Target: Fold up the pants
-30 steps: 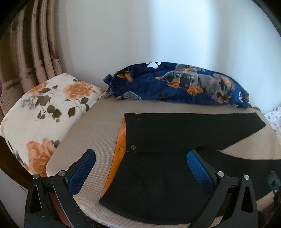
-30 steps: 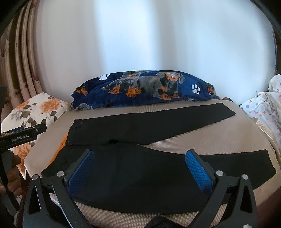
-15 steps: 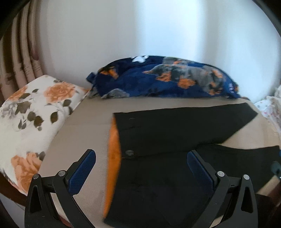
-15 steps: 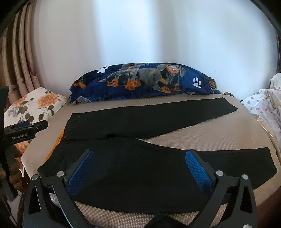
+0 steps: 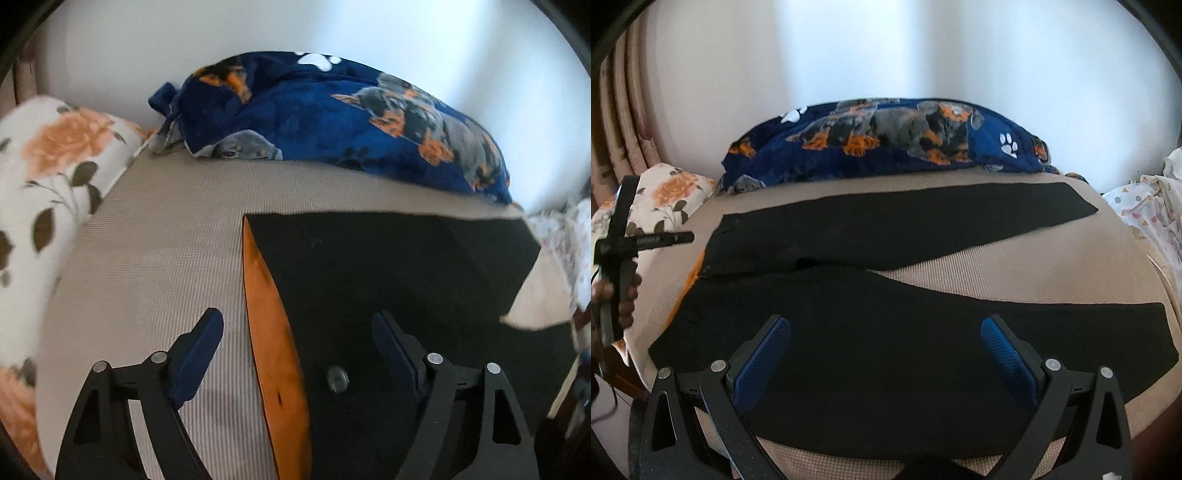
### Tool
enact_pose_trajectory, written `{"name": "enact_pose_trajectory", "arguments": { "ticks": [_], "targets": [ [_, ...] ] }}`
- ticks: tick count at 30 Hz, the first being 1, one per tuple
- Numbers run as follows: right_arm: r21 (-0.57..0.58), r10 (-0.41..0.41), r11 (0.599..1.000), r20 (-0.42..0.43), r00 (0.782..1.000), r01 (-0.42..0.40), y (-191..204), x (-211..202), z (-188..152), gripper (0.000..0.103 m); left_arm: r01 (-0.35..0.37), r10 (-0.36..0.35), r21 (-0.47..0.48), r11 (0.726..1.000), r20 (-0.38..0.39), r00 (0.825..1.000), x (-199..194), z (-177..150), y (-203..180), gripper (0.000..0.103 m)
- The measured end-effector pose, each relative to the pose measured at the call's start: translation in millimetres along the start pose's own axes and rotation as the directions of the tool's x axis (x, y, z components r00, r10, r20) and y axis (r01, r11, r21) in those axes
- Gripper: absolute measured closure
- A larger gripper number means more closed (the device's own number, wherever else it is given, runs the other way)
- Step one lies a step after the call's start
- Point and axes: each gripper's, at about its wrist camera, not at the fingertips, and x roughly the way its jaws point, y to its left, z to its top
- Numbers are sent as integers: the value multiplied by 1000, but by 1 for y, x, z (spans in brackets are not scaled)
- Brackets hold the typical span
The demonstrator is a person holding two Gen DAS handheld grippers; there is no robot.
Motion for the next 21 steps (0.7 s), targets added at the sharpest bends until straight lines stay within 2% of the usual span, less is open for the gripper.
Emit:
{"name": "enact_pose_trajectory", "arguments": {
  "ticks": [2, 4, 5, 9, 13, 16, 19, 21],
  "targets": [
    [-1, -4, 1000, -19, 1000, 4, 1, 8, 0, 0, 60, -61, -22, 998, -31, 998, 19, 12, 14, 23],
    [-8, -10, 1000, -37, 999, 9, 3, 15, -1, 0, 69, -71, -23, 997, -56, 996, 33, 23, 22, 36],
    [-13, -12, 1000, -46, 999, 12, 4, 18, -2, 0, 56, -57, -13, 998, -66, 996, 41, 28, 26, 37],
    [-26, -18, 1000, -77, 997, 16, 7, 29, -4, 0, 52, -56, -45, 998, -93, 994, 67, 41, 49, 38],
    [-34, -19, 999, -101, 995, 16, 10, 39, -6, 0, 154, -167, -111, 982, -117, 979, 88, 49, 63, 38],
    [-41, -17, 999, -122, 992, 12, 13, 45, -8, 0, 153, -158, -53, 987, -125, 980, 99, 54, 54, 38],
    [-51, -15, 999, -129, 991, 9, 18, 48, -8, 0, 213, -211, -4, 977, -150, 966, 107, 58, 42, 38],
    [-56, -16, 998, -128, 992, 9, 19, 48, -7, 0, 205, -196, 38, 978, -167, 966, 109, 59, 36, 38]
  ]
}}
